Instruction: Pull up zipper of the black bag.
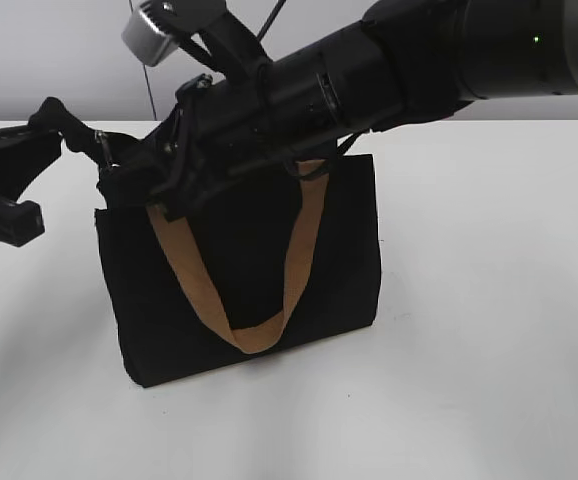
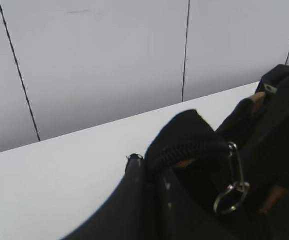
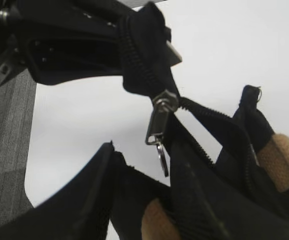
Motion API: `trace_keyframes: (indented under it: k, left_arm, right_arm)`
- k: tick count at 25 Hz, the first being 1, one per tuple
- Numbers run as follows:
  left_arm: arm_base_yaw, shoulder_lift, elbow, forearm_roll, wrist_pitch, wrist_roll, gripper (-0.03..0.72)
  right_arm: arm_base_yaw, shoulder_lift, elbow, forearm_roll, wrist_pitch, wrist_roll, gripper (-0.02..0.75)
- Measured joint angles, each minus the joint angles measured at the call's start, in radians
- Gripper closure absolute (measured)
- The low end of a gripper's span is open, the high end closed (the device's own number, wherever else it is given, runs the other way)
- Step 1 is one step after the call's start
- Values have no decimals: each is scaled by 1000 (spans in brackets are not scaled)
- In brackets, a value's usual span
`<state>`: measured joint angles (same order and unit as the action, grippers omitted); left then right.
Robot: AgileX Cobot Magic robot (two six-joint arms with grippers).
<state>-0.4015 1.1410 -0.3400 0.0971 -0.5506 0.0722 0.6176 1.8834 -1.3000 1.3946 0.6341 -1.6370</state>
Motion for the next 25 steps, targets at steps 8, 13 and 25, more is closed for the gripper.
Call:
trace_keyframes:
  k: [8,13,25]
  left_arm:
    - [0,0,0,0,3,0,677]
    - [0,0,0,0,4,0,677]
    - [0,0,0,0,5,0,677]
  right_arm:
    - [0,0,0,9,-7,0,466]
    - [0,0,0,10,-7,0,494]
    - [0,0,0,1,-7,-1,496]
